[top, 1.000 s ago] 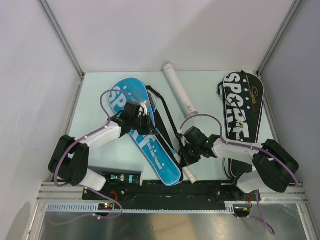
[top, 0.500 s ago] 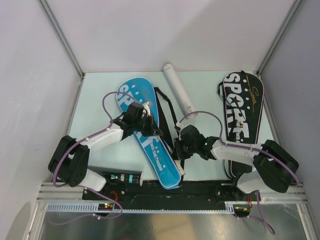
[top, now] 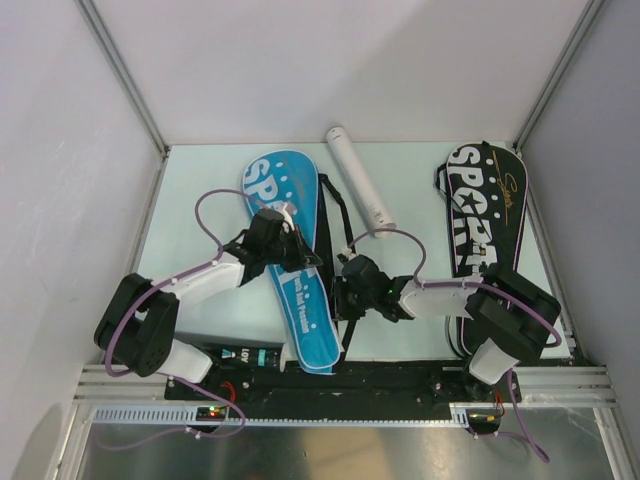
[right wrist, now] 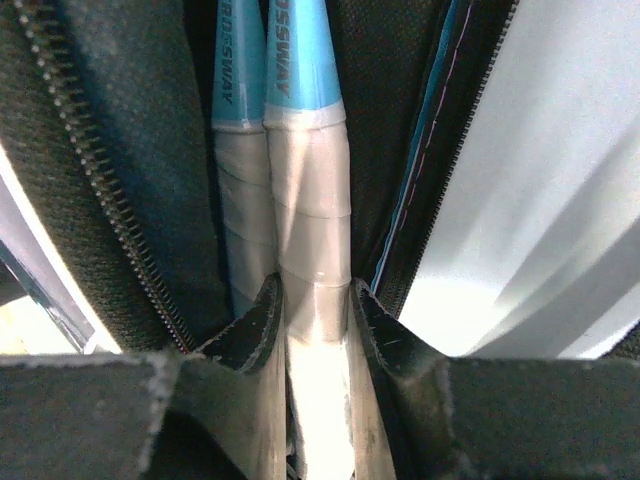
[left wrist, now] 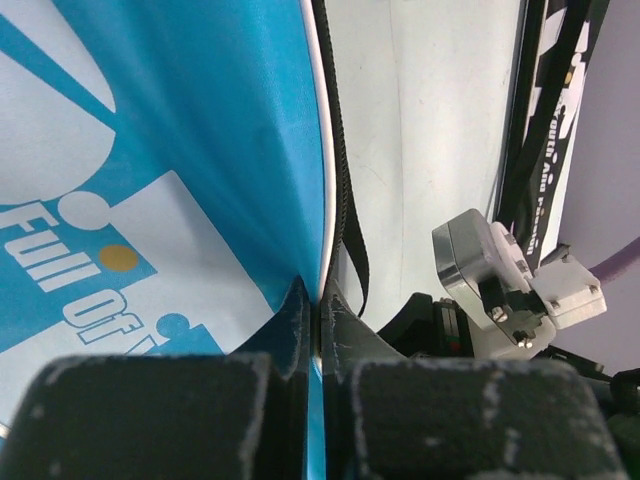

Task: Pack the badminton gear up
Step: Place the racket in the racket bag.

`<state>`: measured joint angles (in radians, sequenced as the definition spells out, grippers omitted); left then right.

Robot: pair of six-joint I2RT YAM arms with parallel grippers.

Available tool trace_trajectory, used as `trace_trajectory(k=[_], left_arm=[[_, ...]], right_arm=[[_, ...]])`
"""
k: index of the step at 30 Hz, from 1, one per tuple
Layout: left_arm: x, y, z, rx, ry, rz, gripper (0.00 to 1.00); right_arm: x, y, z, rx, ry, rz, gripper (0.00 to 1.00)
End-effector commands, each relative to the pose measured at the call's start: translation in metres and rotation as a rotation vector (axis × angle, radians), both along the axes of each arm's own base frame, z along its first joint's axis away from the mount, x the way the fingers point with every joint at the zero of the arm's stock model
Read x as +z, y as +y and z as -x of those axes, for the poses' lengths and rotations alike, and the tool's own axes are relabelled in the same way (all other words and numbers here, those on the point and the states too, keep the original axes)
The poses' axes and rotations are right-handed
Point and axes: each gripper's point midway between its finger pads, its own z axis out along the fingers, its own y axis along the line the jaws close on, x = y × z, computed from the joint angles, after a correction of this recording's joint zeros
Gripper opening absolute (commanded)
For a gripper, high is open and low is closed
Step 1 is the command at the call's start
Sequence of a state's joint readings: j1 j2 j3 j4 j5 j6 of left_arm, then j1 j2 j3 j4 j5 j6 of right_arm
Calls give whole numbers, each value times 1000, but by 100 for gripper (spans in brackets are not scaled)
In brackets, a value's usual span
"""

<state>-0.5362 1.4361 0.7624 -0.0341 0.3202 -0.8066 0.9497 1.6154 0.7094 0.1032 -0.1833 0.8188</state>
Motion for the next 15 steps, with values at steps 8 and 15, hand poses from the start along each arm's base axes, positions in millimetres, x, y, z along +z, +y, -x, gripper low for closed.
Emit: trace_trajectory(k=[8, 15], left_arm=[[22, -10, 15, -100, -32, -22, 40], [4, 20, 41, -28, -32, -183, 50]], right_arm=[[48, 17, -61, -219, -160, -128, 6], [35, 32, -57, -224, -98, -172, 10]])
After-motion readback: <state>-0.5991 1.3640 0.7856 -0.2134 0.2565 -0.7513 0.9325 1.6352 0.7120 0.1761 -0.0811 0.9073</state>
